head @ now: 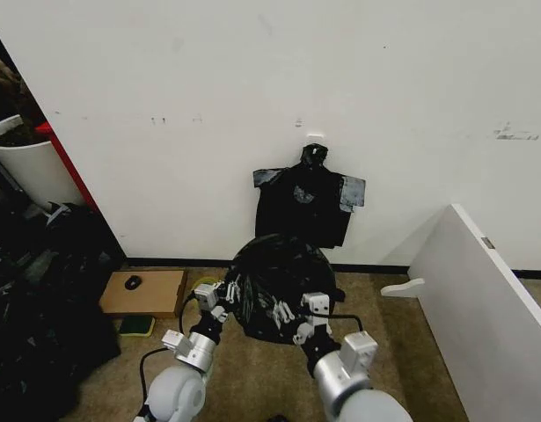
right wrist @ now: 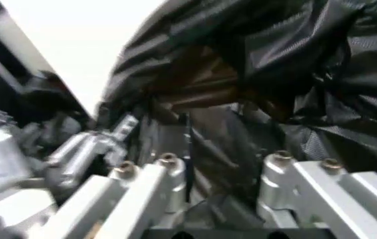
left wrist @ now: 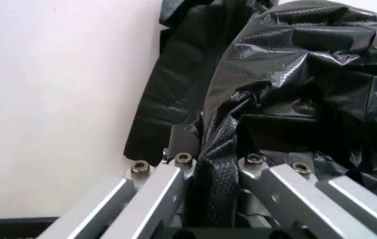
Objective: Place the garbage bag over the trash bin.
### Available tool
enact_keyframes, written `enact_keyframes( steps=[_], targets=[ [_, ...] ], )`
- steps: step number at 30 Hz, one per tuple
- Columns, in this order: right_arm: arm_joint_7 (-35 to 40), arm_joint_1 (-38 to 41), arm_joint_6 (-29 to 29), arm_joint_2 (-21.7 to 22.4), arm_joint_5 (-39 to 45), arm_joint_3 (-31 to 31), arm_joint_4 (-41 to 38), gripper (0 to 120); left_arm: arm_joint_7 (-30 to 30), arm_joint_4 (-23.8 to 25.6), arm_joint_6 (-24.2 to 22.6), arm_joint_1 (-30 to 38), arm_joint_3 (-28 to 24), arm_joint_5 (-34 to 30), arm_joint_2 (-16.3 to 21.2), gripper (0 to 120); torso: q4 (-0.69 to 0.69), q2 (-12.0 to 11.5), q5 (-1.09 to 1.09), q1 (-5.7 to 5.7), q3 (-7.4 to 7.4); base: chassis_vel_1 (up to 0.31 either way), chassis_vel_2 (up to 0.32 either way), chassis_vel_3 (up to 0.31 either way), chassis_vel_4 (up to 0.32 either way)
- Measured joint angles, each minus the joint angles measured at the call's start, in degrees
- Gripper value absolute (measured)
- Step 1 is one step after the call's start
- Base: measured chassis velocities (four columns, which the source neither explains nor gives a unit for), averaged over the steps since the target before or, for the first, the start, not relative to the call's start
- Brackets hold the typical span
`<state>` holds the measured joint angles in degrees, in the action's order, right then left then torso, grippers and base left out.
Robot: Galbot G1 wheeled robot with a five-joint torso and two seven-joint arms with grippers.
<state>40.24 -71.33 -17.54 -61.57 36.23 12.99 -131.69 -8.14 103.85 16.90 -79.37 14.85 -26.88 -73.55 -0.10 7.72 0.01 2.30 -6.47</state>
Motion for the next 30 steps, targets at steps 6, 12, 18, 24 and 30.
enact_keyframes(
  steps=[6, 12, 18, 24, 30],
  targets=[
    [6.56, 4.70, -3.78, -1.43, 3.98, 1.04, 4.63, 0, -0.51, -0.85, 0.56, 0.65, -0.05, 1.13, -0.27, 3, 0.00, 0.00, 0.00, 0.00, 0.00, 0.000, 0.000, 0.000, 0.000],
    [10.86, 9.42, -5.58, -2.49, 9.81, 1.42, 7.60, 0, -1.68, -1.66, 1.68, 0.78, -0.10, 1.79, -0.44, 3, 0.00, 0.00, 0.01, 0.00, 0.00, 0.000, 0.000, 0.000, 0.000],
    [14.04, 12.06, -6.77, -3.28, 13.86, 1.97, 10.45, 0, -3.26, -2.08, 3.43, 0.76, -0.17, 3.39, -1.03, 3, 0.00, 0.00, 0.01, 0.00, 0.00, 0.000, 0.000, 0.000, 0.000],
    [15.71, 13.85, -7.20, -4.69, 14.24, 2.44, 13.92, 0, -3.99, -2.37, 4.10, 1.04, -0.26, 3.57, -1.59, 3, 0.00, 0.00, 0.01, 0.00, 0.00, 0.000, 0.000, 0.000, 0.000],
    [15.83, 14.99, -7.26, -5.52, 13.34, 2.80, 16.70, 0, -4.35, -2.90, 4.23, 1.28, -0.42, 3.63, -2.30, 3, 0.00, 0.00, 0.01, 0.00, 0.00, 0.000, 0.000, 0.000, 0.000]
  ],
)
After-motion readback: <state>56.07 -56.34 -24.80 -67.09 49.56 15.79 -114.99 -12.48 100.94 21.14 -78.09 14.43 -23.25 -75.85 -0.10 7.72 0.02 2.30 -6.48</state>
